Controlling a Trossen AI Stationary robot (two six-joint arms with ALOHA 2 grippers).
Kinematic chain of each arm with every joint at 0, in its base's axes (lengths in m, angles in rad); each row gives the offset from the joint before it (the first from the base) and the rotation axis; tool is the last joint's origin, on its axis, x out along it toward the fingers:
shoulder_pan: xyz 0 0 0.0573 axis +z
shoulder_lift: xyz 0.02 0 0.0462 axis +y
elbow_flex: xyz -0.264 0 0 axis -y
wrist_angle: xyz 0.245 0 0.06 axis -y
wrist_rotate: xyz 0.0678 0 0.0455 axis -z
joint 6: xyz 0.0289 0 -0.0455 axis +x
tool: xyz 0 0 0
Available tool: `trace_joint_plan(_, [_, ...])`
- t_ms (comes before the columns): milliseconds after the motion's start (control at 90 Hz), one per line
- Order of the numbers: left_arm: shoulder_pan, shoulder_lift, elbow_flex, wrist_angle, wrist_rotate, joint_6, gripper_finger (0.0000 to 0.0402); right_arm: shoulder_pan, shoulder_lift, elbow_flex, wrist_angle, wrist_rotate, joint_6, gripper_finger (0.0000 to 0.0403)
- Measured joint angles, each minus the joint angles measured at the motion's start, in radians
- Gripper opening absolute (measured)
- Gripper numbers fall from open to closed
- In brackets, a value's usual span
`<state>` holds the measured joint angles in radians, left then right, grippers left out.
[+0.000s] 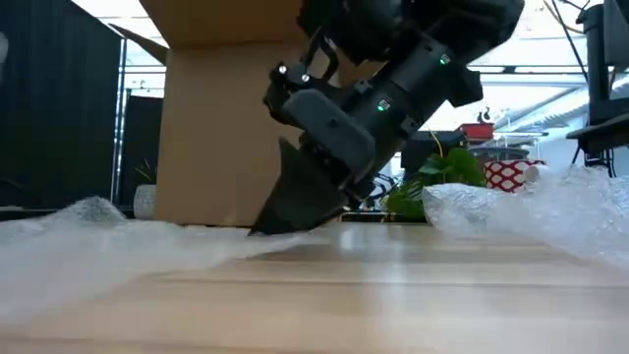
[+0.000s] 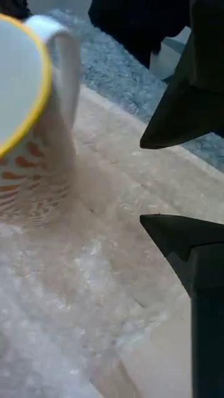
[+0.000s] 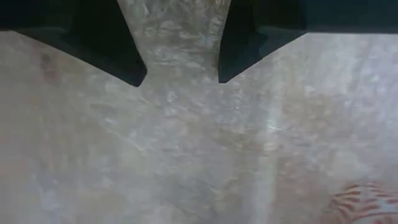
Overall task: Wrap mug
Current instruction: Wrap the yellow mug with bubble wrap
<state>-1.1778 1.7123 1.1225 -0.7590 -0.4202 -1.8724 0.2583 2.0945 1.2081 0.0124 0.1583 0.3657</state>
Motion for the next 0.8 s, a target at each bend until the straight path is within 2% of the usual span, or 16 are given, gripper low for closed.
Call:
trace_joint_plan(433, [0.006,0.002,0.0,-0.013,-0.008,-0.042,0.0171,0.019,-0.077,0.0,-0.426,0.013,0.217,0.0203])
trace_joint_plan(600, [0.029,0.003,-0.01,-0.006,-0.03,-0.037,0.0171,0.051,-0.104,-0.002,-0.532,0.004,0.304,0.0203])
trace_joint_plan(800, [0.064,0.004,-0.032,-0.005,-0.038,-0.025,0.0171,0.093,-0.179,-0.013,-0.627,-0.041,0.297,0.0203])
